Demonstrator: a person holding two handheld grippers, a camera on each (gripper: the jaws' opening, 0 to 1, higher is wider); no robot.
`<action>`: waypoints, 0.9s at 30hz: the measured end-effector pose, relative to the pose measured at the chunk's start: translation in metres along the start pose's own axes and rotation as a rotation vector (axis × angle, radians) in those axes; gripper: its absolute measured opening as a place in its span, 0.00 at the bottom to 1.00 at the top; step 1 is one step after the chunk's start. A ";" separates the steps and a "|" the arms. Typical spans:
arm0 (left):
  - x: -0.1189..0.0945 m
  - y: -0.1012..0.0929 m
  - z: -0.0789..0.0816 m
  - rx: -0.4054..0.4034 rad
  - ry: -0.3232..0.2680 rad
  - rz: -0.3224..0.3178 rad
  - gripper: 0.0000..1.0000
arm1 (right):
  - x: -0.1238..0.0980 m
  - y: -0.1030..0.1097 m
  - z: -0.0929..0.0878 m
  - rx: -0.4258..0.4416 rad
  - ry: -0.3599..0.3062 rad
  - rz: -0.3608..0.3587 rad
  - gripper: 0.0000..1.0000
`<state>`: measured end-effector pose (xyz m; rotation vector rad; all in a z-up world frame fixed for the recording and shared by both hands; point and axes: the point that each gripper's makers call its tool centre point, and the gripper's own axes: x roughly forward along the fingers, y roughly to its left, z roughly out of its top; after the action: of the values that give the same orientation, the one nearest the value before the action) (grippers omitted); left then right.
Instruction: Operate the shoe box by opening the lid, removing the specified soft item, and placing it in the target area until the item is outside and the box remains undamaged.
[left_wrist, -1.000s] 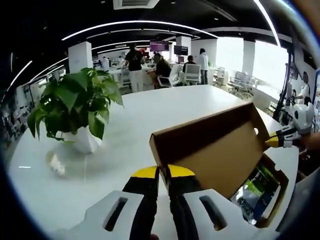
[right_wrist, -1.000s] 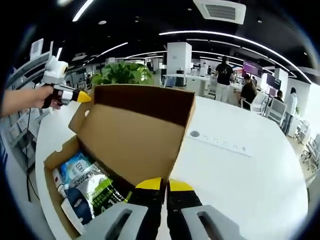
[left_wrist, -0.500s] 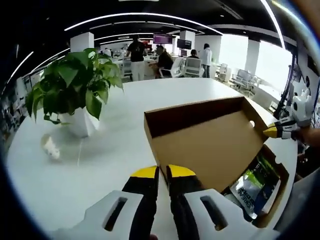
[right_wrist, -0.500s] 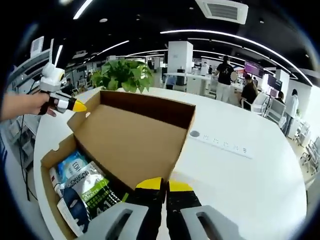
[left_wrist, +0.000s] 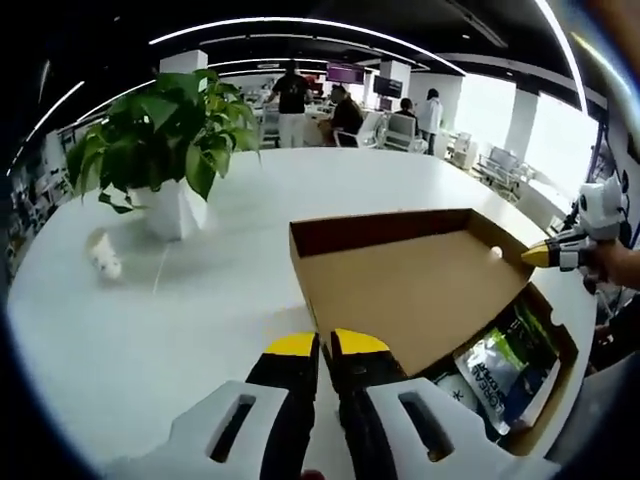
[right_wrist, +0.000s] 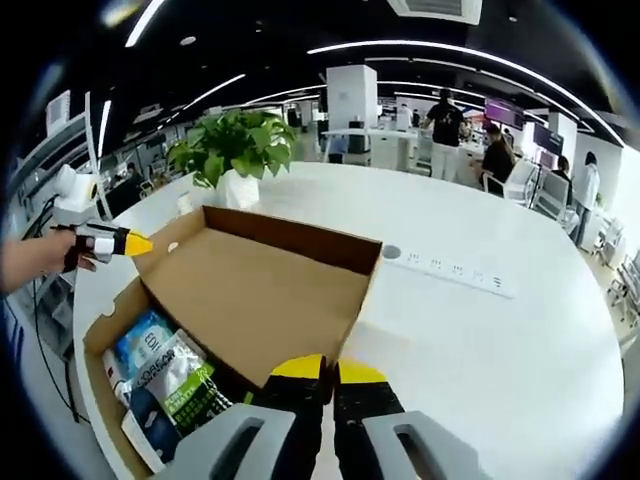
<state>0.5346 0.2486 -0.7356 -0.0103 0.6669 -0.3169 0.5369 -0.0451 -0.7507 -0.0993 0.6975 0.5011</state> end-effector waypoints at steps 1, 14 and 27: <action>0.001 0.000 0.000 -0.004 0.007 0.000 0.03 | 0.000 -0.001 0.000 0.006 0.004 0.000 0.00; 0.016 0.005 -0.007 -0.031 0.066 0.001 0.04 | 0.010 -0.004 -0.005 0.074 0.073 0.010 0.00; 0.009 0.000 -0.009 0.053 0.080 0.010 0.06 | 0.006 -0.001 -0.003 0.043 0.065 0.023 0.00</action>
<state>0.5358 0.2473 -0.7480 0.0567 0.7372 -0.3265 0.5390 -0.0446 -0.7570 -0.0673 0.7733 0.5059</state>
